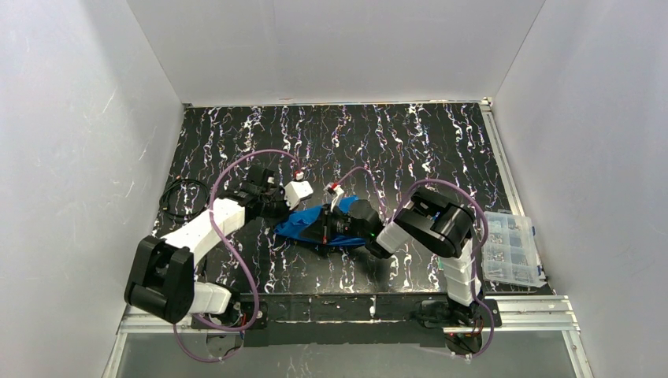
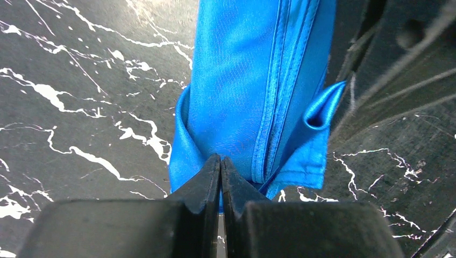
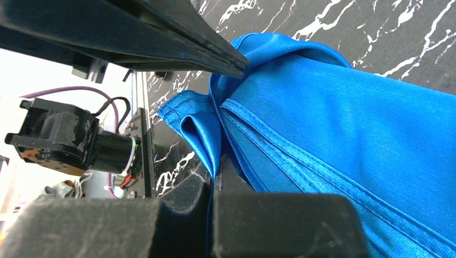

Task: Fold the napkin into a case and place the utensils inside
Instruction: Grasp the top corner of the smaller rectangle folded napkin from the folded napkin.

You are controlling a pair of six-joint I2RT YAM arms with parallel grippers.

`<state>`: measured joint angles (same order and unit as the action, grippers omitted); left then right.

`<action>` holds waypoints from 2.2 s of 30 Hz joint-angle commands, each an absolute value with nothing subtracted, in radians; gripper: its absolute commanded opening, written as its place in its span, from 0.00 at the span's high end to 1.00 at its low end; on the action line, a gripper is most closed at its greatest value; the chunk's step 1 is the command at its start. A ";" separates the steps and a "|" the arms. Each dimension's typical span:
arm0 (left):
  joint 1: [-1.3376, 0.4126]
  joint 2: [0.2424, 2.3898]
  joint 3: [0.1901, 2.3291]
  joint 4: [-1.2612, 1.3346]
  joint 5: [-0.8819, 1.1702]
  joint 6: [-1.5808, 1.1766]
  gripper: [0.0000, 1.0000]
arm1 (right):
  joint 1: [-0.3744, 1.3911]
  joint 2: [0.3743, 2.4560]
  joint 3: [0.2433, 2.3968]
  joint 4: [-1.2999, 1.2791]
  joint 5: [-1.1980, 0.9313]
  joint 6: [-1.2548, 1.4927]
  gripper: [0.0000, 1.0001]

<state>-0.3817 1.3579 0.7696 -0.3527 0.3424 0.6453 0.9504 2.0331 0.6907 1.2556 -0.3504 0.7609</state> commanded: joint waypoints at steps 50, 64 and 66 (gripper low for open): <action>-0.420 1.347 0.719 -0.321 0.350 0.565 1.00 | 0.927 2.007 0.804 0.939 -0.428 0.759 0.99; -0.434 1.282 0.628 -0.231 0.298 0.655 1.00 | 0.880 2.040 0.857 0.910 -0.524 0.870 0.99; -0.434 1.283 0.641 -0.204 0.266 0.630 1.00 | 0.879 2.037 0.853 0.910 -0.526 0.866 0.99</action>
